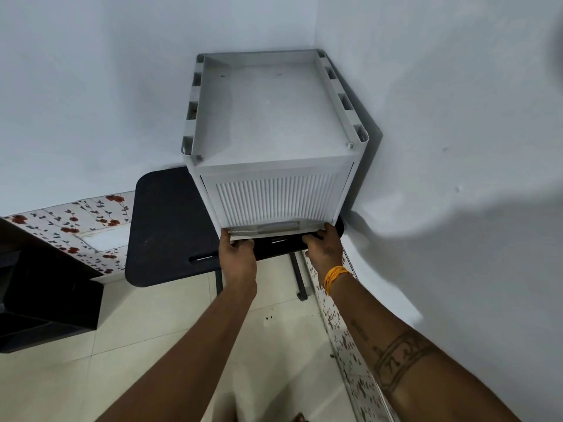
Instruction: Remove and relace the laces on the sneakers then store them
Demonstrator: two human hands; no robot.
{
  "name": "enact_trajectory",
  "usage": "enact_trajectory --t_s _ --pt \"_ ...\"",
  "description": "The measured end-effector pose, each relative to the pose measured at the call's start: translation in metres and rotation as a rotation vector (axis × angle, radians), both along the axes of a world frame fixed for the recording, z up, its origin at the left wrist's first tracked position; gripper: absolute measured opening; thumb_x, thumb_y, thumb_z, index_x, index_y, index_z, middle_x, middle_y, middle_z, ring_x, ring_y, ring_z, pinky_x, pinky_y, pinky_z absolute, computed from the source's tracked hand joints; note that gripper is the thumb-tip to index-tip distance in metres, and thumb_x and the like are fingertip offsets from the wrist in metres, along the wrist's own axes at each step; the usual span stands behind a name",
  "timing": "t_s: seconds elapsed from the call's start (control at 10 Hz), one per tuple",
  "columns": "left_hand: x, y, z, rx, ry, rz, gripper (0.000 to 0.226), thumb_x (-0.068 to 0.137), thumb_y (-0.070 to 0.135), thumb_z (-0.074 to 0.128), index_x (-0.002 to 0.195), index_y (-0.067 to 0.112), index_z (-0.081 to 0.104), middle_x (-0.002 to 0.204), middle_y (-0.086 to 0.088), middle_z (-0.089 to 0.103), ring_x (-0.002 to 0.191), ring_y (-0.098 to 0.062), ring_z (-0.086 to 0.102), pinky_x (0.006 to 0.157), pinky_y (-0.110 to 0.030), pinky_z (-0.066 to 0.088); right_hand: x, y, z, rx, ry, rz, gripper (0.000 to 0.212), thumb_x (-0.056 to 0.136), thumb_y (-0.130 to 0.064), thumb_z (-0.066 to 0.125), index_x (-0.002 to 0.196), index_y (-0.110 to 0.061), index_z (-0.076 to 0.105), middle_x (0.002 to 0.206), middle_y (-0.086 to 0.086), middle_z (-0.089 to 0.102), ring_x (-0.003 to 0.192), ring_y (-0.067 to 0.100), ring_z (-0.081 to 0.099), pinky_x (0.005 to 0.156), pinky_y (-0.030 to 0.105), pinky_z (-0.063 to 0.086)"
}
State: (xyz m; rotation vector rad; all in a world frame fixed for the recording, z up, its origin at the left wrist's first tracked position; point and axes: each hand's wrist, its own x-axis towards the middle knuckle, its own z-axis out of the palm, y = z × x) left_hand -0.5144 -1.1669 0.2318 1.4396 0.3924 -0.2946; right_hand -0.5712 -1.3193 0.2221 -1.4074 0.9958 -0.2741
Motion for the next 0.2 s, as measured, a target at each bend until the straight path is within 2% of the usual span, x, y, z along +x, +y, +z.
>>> enact_trajectory --t_s 0.1,0.2 --pt "-0.0076 0.0056 0.0073 0.022 -0.02 -0.023 0.07 0.098 0.003 0.06 0.16 0.021 0.034 0.104 0.003 0.063 0.098 -0.012 0.063 0.097 -0.027 0.05 -0.0063 0.0037 0.0007 -0.047 0.016 0.032 0.062 0.093 -0.012 0.067 0.151 -0.019 0.046 0.136 0.002 0.059 0.119 0.024 0.06 0.103 0.042 0.052" --pt "-0.0088 0.0101 0.0134 0.045 -0.041 -0.04 0.065 0.098 0.006 0.062 0.158 0.018 0.038 0.106 0.006 0.062 0.099 -0.008 0.061 0.101 -0.026 0.047 -0.0068 0.0071 0.0063 -0.105 0.001 0.078 0.044 0.094 -0.013 0.066 0.137 -0.016 0.06 0.123 -0.001 0.065 0.113 0.021 0.062 0.094 0.031 0.05"
